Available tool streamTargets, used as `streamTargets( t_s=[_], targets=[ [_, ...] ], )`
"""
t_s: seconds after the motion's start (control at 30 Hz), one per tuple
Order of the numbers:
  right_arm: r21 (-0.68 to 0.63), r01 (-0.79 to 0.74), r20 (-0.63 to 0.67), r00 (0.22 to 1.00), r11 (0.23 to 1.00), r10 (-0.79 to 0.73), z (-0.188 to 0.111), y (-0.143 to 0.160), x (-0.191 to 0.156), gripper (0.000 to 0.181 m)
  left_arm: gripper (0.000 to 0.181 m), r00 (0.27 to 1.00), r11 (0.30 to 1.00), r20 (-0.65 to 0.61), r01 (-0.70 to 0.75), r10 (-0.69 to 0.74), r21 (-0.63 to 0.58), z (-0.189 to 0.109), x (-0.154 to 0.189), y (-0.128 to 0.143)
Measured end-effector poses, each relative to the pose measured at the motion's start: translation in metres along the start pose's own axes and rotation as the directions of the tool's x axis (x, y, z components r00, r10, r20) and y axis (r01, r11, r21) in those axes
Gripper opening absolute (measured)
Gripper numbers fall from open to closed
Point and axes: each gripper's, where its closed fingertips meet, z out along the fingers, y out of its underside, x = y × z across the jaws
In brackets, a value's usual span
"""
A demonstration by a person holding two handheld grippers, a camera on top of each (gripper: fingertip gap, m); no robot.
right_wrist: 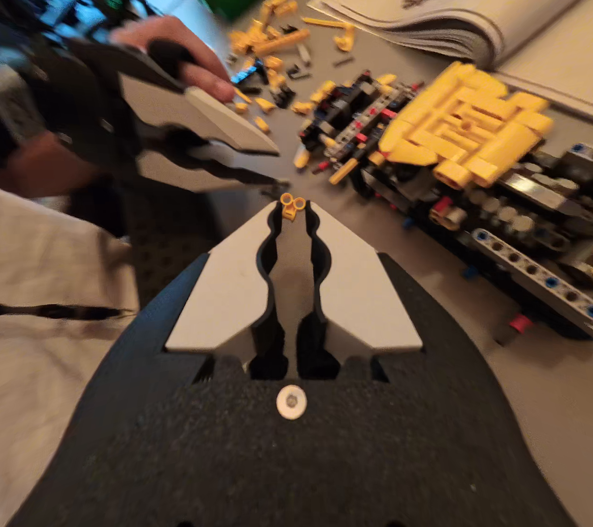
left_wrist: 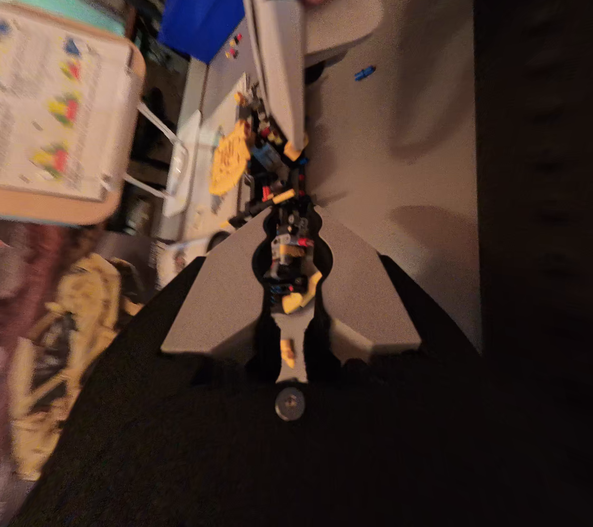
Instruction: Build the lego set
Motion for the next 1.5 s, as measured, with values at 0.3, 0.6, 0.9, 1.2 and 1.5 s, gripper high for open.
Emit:
streamTargets(
  t_s=[0.3,0.6,0.9,1.2,1.5],
  targets=[
    [-0.068,0.005,0.153,0.988,0.998,0.006,0.003,-0.004,-0.025,0.014,0.009,0.962,0.961,0.122,-0.256,0.243,0.107,-0.001,0.002,-0.033],
    [-0.178,0.096,0.174,0.983,0.979,-0.065,0.005,0.006,-0.027,0.014,0.008,0.941,0.943,0.15,-0.318,0.303,0.094,0.001,0.011,-0.033],
    [0.06,0.082,0.203,0.975,0.995,-0.093,-0.031,-0.024,-0.013,0.024,0.007,0.977,0.943,0.001,0.204,-0.212,0.264,-0.008,-0.016,-0.035],
    [0.327,0.148,0.242,0.942,0.933,-0.234,-0.032,-0.048,-0.056,0.02,0.008,0.601,0.445,-0.53,0.8,-0.599,0.403,-0.043,-0.042,-0.065],
    [0.056,0.326,-0.081,0.944,0.944,-0.321,-0.067,-0.001,0.038,0.023,0.008,0.414,0.284,-0.65,0.91,-0.637,0.301,-0.05,-0.051,-0.05]
  ],
)
